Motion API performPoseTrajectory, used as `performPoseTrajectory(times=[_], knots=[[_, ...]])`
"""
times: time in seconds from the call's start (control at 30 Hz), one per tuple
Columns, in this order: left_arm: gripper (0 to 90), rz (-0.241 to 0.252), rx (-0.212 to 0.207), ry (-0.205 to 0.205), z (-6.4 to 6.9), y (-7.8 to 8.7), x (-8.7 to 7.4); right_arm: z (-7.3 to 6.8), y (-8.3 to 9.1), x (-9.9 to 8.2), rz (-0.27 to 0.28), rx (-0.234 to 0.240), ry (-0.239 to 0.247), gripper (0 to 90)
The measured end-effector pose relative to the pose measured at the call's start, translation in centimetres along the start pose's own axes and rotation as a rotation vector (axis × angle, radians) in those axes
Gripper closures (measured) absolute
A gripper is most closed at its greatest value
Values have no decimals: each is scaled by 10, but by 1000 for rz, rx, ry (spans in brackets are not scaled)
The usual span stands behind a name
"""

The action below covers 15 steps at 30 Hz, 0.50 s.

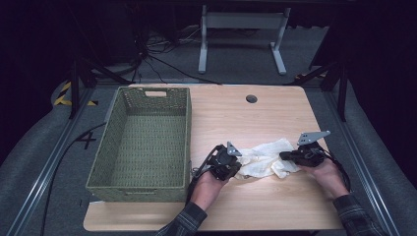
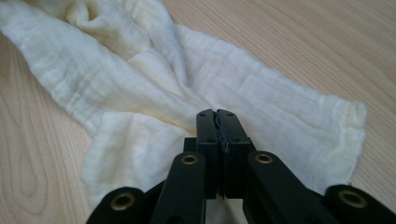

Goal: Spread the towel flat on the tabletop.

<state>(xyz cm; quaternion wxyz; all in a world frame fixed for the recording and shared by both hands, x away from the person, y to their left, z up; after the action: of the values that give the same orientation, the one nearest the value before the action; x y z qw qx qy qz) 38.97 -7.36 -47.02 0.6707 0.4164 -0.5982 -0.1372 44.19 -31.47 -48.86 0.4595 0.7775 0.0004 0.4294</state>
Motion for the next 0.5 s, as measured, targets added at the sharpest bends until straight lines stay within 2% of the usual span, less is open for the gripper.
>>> performPoseTrajectory(times=[0.03, 0.1, 0.13, 0.2, 0.3, 0.37, 0.5], knots=[[877, 0, -1, 4, 0, -1, 0, -3, 13, 2, 40, -3, 1, 766], [877, 1, -4, 7, 0, -1, -1, -7, 27, 2, 83, 11, 0, 752], [877, 1, -4, 7, 0, -1, -1, -7, 27, 2, 83, 11, 0, 752], [877, 5, 0, 6, 0, -2, -1, -13, 38, -2, 96, 38, -6, 752], [877, 6, 0, 12, -1, -1, -1, -25, 44, -15, 73, 61, 8, 741], [877, 8, 0, 12, -2, -1, -1, -33, 41, -24, 43, 70, 22, 728], [877, 14, 1, 19, -2, 0, -1, -40, 29, -37, -12, 64, 38, 691]])
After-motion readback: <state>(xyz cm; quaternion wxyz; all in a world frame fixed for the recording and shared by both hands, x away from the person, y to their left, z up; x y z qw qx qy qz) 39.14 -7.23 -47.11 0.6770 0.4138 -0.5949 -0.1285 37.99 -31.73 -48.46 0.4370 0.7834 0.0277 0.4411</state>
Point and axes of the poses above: each handheld gripper's, and its own axes: y roughly backward along the jaws, x roughly out of its top, z roughly to its right, the point moved 7 cm from there along -y, roughly forward along the jaws, and after that the axes turned 15 degrees about -y, right-handed, at the moved point
